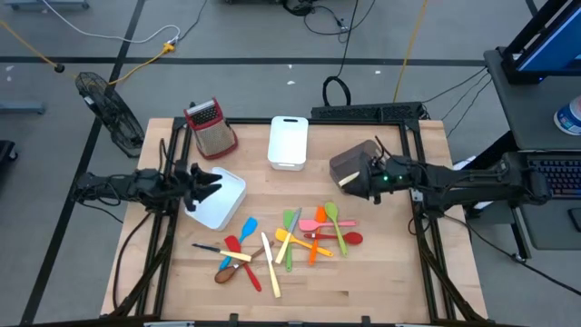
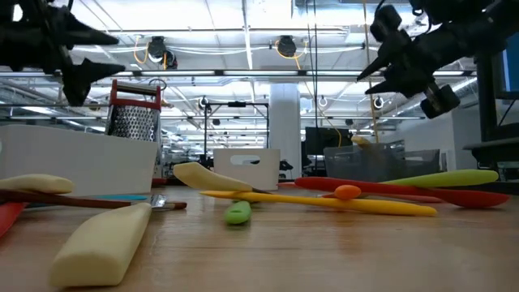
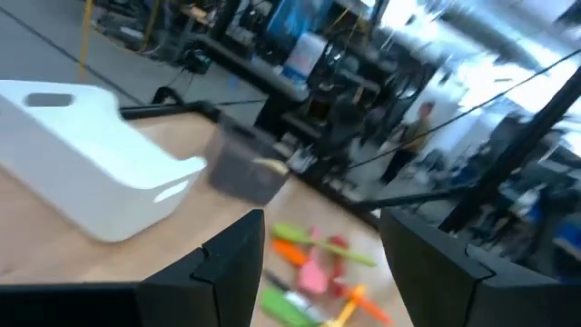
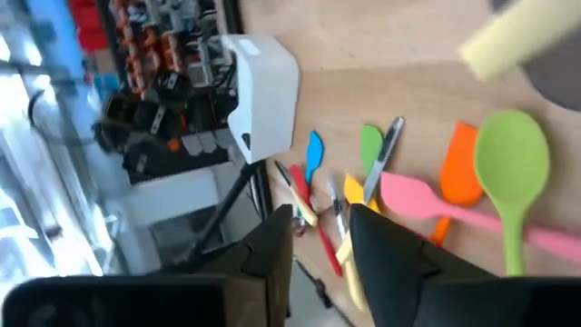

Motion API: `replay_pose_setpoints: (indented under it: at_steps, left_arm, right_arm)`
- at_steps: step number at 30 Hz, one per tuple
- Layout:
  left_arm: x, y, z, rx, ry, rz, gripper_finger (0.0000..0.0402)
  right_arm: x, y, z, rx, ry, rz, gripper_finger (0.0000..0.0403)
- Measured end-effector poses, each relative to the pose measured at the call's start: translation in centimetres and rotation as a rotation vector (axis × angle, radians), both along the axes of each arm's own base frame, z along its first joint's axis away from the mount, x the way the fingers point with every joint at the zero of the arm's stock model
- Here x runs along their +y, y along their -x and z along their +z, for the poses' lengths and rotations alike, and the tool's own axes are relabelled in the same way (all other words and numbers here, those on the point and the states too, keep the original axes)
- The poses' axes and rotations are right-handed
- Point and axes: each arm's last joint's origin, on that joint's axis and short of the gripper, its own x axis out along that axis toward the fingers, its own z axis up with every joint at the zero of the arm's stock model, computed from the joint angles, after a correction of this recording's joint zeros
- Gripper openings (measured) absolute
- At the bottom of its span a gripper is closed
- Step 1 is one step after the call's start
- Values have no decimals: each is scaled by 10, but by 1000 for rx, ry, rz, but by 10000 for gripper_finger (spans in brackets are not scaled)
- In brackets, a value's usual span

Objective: Pick & Place Kitchen Items
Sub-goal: Put the yellow table knife into the black bin

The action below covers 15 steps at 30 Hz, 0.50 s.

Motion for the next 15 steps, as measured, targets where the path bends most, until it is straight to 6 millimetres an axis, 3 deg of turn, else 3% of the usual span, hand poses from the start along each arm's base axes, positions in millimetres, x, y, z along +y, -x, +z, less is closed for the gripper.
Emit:
replay_pose_setpoints:
  at_steps: [7,15]
  left_arm:
    - [-5,1,12,-134,58,-169,225]
    - [-11,-2,18,-181,113,-234,225]
  right_arm:
    - [5,-4,11,-123,250,61,67]
    - [6,1,22,-203,477,116,21]
